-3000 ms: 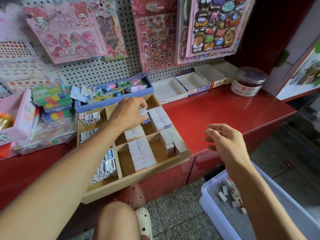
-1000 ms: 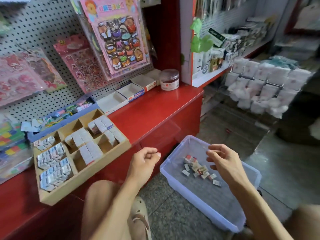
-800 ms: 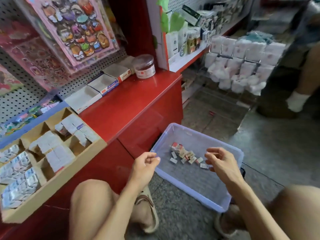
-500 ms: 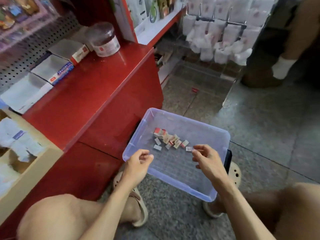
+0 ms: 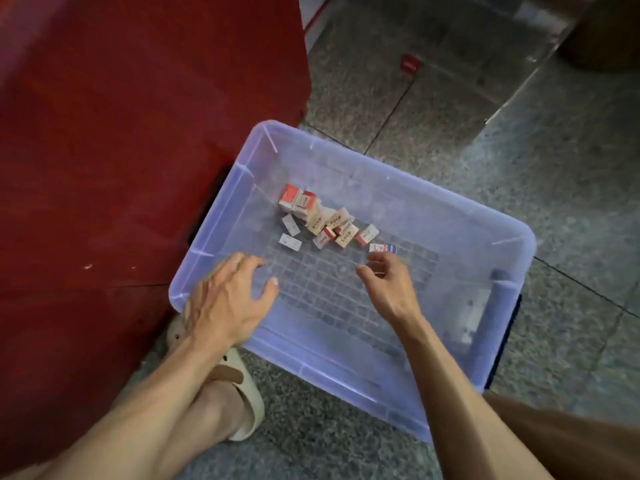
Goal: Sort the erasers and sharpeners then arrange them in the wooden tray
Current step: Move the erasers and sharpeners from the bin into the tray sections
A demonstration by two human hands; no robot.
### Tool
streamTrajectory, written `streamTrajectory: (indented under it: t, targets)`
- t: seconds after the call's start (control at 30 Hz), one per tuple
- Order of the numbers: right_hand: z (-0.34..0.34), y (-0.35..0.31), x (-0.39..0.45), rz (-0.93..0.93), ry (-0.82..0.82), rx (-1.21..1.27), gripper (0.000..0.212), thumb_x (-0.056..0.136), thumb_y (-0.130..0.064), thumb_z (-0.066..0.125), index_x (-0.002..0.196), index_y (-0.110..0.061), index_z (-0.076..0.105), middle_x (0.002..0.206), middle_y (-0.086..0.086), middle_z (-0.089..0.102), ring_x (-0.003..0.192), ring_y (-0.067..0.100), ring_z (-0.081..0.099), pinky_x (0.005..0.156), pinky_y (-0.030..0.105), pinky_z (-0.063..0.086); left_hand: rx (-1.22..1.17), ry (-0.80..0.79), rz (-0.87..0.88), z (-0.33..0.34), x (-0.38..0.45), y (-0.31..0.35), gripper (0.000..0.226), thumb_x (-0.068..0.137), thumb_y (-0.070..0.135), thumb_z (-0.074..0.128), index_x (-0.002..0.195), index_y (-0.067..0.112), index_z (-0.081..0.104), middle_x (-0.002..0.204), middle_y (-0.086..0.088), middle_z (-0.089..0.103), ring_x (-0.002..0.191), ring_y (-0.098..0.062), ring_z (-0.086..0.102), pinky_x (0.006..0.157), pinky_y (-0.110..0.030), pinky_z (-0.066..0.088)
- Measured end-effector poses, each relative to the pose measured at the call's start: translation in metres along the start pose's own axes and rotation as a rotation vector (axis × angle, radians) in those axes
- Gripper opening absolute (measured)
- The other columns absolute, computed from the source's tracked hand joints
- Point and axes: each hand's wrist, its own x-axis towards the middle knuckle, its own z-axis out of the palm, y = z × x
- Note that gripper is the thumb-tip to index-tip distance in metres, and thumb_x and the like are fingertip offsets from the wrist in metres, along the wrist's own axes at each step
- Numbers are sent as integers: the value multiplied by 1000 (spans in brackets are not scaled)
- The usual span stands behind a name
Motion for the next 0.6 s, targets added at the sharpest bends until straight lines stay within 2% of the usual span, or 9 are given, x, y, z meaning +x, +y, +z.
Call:
streamTrajectory:
  t: [0.07,0.13,0.23,0.3,0.43,0.53,0.6]
  targets:
    - [15,8,20,54,57,-6,36,89,-21,69,122,-7,60,106,5,63,95,21,62,89,37,52,-3,48,13,2,-1,0,46,82,54,43,104,20,65,101,1,65,96,-26,63,74,-38,51]
    - [27,12,40,118,196,-3,47,84,-28,74,124,-9,58,113,6,62,104,26,62,93,38,49,-11,86,13,3,-2,-2,43,81,52,44,99,19,65,95,1,65,89,-27,65,69,-37,52]
    - [34,12,65,298,391,32,79,79,-46,78,140,-9,46,138,16,50,125,35,50,106,42,42,-18,122,2,2,-2,-1,37,80,47,47,95,18,65,90,0,66,83,-30,66,63,-38,52]
    - [42,9,80,293,404,68,86,76,-51,79,143,-9,44,140,15,47,127,34,48,109,45,40,-13,128,3,4,-2,-1,37,80,45,48,95,17,66,89,-1,66,82,-30,66,62,-39,53]
    - [70,1,96,106,297,66,91,63,-54,81,136,-9,49,129,9,54,118,28,55,104,48,46,-19,154,29,6,0,-3,35,80,41,50,96,14,67,88,-1,66,80,-30,67,61,-39,54]
    - [81,0,97,159,352,167,97,66,-42,89,143,-7,40,138,11,45,126,28,50,106,46,46,-18,154,25,7,-1,-3,34,80,39,50,95,14,67,87,-1,66,79,-30,67,60,-39,53]
    - [86,0,99,241,384,204,105,63,-47,90,144,-6,38,142,14,45,131,31,46,108,50,44,-27,142,15,7,-1,-4,35,80,40,49,96,15,66,87,0,66,78,-28,66,59,-39,53]
